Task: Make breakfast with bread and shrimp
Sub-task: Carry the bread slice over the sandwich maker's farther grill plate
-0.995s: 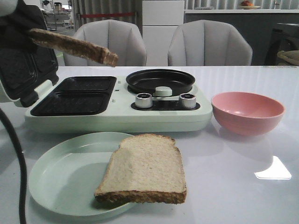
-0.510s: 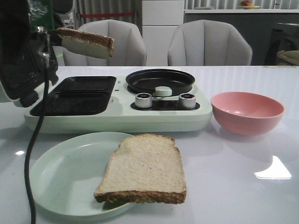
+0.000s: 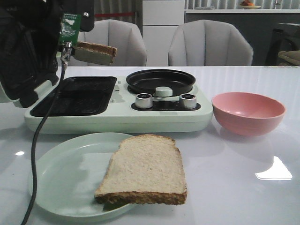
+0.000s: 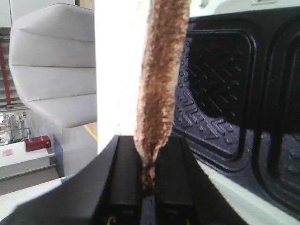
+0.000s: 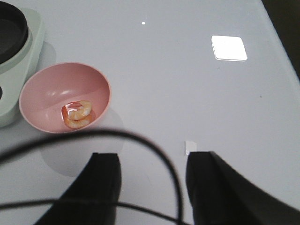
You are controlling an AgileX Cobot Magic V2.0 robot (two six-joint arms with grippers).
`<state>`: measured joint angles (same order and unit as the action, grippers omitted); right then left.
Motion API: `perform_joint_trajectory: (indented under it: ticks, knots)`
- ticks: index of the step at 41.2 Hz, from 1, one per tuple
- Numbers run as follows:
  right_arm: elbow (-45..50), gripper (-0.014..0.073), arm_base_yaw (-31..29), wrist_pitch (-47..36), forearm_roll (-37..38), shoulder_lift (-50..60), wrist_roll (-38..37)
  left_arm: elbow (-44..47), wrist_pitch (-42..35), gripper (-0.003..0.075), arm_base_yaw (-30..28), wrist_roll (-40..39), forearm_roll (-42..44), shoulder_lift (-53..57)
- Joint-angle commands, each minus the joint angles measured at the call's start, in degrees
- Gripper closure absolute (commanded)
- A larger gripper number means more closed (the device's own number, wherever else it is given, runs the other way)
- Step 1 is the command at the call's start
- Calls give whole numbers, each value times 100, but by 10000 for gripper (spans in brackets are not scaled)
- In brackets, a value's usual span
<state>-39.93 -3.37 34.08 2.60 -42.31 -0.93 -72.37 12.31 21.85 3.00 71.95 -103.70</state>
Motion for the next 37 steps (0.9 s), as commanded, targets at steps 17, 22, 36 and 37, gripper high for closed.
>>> perform_joint_trajectory:
  ticks: [17, 22, 36, 37]
  knots:
    - [-199, 153, -11, -391, 43, -3, 51, -611, -601, 621, -349, -110, 46, -527]
    - [-199, 153, -11, -391, 43, -3, 51, -611, -658, 621, -399, -110, 22, -604]
    - [-199, 153, -11, -391, 43, -3, 51, -611, -557, 618, -469, -110, -257, -697]
    - [-199, 153, -11, -391, 43, -3, 51, -611, -552, 616, -469, -110, -270, -697]
